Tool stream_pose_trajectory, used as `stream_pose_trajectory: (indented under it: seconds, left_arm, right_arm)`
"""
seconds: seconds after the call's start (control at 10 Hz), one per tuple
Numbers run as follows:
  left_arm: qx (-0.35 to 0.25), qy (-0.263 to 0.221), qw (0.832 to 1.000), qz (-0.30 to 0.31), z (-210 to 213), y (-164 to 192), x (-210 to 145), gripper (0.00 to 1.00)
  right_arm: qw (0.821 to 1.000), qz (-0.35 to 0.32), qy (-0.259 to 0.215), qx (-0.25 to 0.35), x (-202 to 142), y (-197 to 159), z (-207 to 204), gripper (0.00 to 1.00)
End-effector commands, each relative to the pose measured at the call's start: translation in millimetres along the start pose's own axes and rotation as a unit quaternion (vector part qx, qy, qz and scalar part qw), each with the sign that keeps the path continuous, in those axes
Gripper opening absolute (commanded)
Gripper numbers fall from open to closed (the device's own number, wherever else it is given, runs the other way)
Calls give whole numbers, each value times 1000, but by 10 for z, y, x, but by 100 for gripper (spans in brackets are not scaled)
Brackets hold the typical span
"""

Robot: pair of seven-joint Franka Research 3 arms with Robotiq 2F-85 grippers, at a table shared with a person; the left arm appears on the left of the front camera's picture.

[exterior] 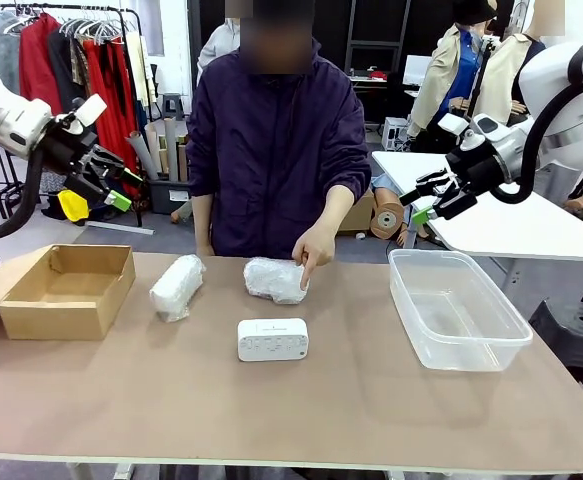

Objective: Separate and place wrapped and unwrapped clocks.
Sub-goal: Pick up the Digital clock indicated by the person.

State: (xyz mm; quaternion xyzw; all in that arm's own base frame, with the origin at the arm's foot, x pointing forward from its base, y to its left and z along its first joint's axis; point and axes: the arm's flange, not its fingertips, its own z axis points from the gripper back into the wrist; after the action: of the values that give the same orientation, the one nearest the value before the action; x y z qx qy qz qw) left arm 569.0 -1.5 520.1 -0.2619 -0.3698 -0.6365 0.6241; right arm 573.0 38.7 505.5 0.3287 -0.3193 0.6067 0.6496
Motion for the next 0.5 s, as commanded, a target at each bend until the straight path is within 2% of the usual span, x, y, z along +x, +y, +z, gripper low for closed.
stream_pose_trajectory:
  seconds: [0.0,0.2,0.4]
  left_arm:
    - [1,0,1000,0,7,3,-2,100]
    - [1,0,1000,0,7,3,-2,100]
    - [1,0,1000,0,7,3,-2,100]
  right_arm:
    - [1000,0,0,0,0,0,0,100]
    - [999,-6,47,12,352,190,-170,100]
    - [996,-22,84,-7,715,395,-452,100]
